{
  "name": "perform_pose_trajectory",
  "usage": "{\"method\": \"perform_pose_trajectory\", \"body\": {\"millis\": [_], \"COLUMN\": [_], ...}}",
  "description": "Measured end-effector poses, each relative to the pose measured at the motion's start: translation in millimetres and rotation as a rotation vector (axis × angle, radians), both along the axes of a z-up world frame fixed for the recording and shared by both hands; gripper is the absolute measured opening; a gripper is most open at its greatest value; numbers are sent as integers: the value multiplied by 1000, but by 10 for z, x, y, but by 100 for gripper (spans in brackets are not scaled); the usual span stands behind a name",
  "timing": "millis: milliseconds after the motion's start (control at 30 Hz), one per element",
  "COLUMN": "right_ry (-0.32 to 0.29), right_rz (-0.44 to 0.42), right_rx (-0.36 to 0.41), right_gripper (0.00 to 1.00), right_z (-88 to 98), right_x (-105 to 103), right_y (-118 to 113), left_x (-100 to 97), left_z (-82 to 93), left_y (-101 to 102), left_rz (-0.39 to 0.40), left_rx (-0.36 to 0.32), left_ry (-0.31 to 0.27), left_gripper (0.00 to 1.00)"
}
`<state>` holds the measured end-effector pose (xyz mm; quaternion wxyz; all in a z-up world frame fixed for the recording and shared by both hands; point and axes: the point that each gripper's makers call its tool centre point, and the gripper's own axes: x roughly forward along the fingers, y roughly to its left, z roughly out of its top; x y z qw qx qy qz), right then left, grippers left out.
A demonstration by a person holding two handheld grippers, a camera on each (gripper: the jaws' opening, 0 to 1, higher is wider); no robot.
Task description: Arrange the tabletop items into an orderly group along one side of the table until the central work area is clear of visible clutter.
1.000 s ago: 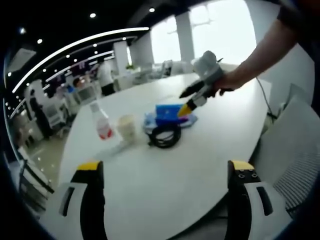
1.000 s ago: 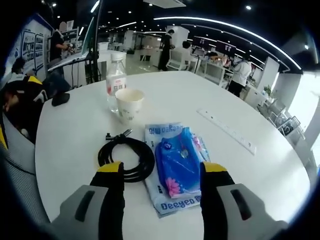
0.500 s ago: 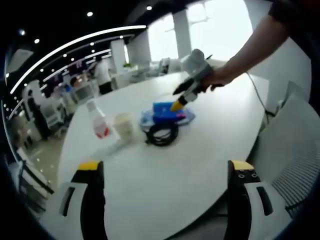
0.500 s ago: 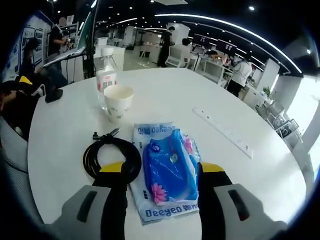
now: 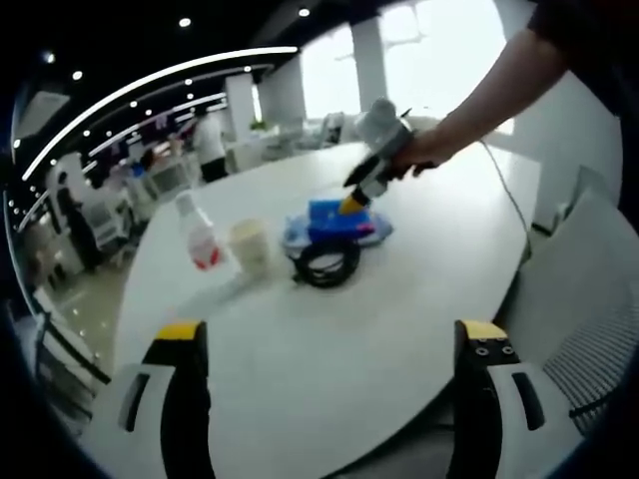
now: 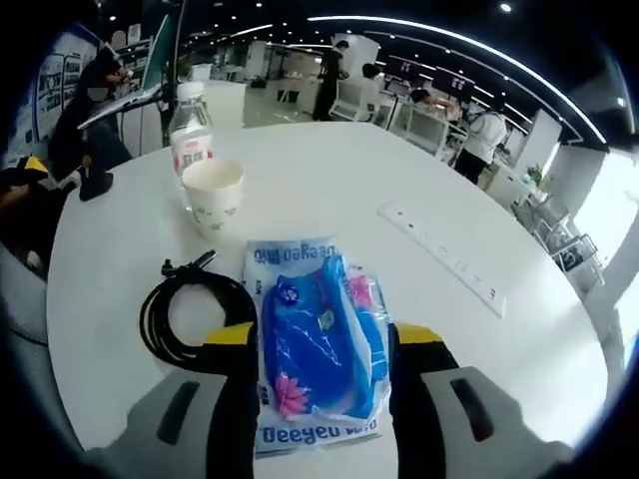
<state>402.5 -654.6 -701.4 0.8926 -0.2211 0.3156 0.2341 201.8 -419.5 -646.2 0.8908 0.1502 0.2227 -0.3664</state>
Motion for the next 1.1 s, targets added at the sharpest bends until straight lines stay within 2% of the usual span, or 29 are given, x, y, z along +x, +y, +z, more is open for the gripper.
{"method": "perform_pose_trajectory", "body": {"millis": [333,633,800,1100], "right_ry": [53,82,82,84], "right_rz": [43,82,130,142], "right_rx": [-38,-38,-77,-107], "right_gripper": [47,45,40,25], "right_z": [-65,-118,-169,-230], "right_x": [90,115,152,230], "right_y": [-19,-21,-1,4], "left_x": [2,-1,-6,-14], "left_z": [-28,-49,-67,-100], "left_y": [5,10,12,27], "left_rz": [2,6,5,5], "left_rx": [10,19,27,46], "left_ry": [9,16,22,32], "left_gripper": [98,97,96,96]}}
